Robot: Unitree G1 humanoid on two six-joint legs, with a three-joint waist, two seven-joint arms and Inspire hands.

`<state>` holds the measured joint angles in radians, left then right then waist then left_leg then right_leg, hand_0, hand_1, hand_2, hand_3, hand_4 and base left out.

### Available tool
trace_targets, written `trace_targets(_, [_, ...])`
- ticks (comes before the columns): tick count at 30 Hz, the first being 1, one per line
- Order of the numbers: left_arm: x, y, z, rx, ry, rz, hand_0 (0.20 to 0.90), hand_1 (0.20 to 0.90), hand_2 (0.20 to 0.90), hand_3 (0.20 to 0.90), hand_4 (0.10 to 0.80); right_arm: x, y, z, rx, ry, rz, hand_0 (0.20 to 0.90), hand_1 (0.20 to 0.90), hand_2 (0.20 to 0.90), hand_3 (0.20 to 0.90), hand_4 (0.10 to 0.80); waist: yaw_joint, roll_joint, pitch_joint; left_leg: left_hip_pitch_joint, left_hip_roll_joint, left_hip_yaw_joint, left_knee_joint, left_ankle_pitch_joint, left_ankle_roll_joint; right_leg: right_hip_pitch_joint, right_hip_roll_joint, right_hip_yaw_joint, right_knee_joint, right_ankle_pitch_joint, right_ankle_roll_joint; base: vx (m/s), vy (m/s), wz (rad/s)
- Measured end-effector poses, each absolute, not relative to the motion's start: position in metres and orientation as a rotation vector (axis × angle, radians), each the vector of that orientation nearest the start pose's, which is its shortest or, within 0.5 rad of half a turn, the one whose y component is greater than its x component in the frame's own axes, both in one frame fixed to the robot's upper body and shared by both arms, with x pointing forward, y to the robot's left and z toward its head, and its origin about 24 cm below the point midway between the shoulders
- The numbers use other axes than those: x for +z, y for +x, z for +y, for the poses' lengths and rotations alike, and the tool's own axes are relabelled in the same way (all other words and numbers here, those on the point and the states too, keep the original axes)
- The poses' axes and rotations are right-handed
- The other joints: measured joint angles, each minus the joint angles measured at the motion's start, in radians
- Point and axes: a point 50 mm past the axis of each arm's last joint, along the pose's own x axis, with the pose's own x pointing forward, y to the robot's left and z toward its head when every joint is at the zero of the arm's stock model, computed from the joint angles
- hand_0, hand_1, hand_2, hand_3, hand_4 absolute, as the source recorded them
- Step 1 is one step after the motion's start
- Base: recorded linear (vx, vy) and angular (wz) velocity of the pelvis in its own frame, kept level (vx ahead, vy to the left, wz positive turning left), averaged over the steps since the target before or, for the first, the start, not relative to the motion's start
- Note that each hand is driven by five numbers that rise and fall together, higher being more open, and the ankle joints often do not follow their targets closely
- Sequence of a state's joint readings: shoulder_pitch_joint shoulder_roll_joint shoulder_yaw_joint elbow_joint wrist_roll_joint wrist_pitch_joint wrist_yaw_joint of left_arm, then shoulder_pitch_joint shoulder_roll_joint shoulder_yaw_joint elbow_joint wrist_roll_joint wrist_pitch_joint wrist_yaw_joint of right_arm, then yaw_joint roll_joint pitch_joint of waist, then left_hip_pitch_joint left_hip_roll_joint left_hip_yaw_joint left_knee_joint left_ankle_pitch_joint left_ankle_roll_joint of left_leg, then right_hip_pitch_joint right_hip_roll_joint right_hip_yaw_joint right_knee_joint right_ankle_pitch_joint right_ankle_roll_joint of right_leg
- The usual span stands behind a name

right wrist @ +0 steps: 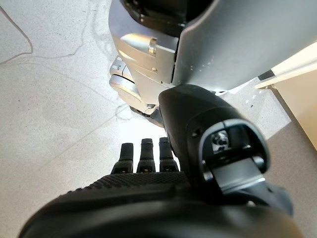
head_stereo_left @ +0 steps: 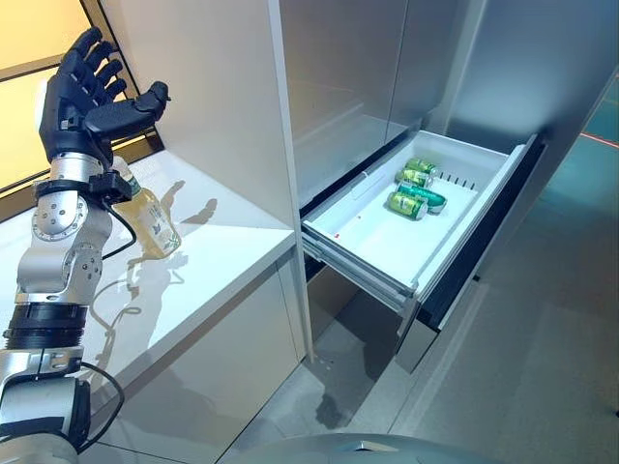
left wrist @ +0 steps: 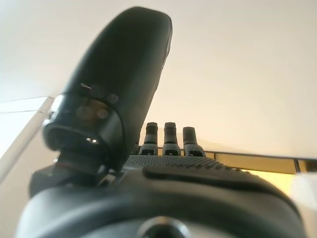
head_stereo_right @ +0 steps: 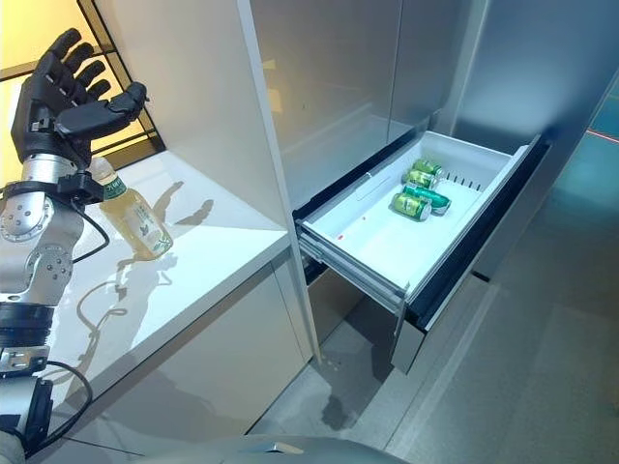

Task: Put drinks into fridge and close the fridge

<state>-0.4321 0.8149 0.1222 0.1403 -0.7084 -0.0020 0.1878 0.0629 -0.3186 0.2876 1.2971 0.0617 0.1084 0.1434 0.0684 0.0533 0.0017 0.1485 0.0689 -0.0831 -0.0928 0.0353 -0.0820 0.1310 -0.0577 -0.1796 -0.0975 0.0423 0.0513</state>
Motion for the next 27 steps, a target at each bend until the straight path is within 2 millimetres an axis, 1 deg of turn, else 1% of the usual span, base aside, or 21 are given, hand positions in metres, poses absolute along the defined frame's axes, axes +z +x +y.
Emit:
trace_targets(6, [0.221, 0.303, 0.312, 0.292, 0.055, -0.398, 0.9, 0.9, 0.9, 0.9, 0.8, -0.165, 0.031, -0.256, 0.086, -0.294, 1.518, 0.9, 0.9, 0.9, 0.9, 0.8, 0.009, 0.002, 0.002, 0.0, 0.0, -0.002, 0.0, 0.0, 0.0, 0.001, 0.0, -0.004, 0.0, 0.0, 0.0, -0.002, 0.001, 0.01])
trace_targets(8, [0.22, 0.302, 0.317, 0.307, 0.079, -0.385, 0.9, 0.9, 0.9, 0.9, 0.8, -0.165, 0.032, -0.257, 0.083, -0.291, 1.514, 0.9, 0.9, 0.9, 0.9, 0.8, 0.009, 0.004, 0.008, -0.001, 0.0, -0.003, 0.0, 0.001, -0.001, 0.002, 0.0, -0.006, 0.0, 0.0, 0.0, 0.0, 0.0, 0.0])
trace_targets(17, [0.205, 0.297, 0.321, 0.284, 0.111, -0.328, 0.9, 0.9, 0.9, 0.9, 0.8, -0.164, 0.034, -0.257, 0.082, -0.292, 1.505, 0.9, 0.9, 0.9, 0.9, 0.8, 0.013, 0.006, 0.027, -0.003, 0.0, -0.006, 0.0, 0.003, -0.001, 0.003, 0.0, -0.017, 0.0, 0.0, 0.0, 0.0, 0.0, 0.0])
trace_targets(21, [0.201, 0.295, 0.322, 0.286, 0.14, -0.315, 0.9, 0.9, 0.9, 0.9, 0.8, -0.164, 0.034, -0.258, 0.084, -0.293, 1.505, 0.9, 0.9, 0.9, 0.9, 0.8, 0.014, 0.006, 0.027, -0.003, 0.0, -0.006, 0.0, 0.003, -0.001, 0.005, -0.001, -0.018, 0.0, 0.0, 0.0, 0.0, 0.0, 0.0])
trace_targets(27, [0.187, 0.293, 0.323, 0.293, 0.14, -0.275, 0.9, 0.9, 0.9, 0.9, 0.8, -0.164, 0.034, -0.258, 0.088, -0.29, 1.505, 0.9, 0.9, 0.9, 0.9, 0.8, 0.013, 0.006, 0.028, -0.003, 0.0, -0.008, 0.0, 0.004, -0.001, 0.006, -0.001, -0.021, 0.0, 0.0, 0.0, 0.0, 0.0, 0.0])
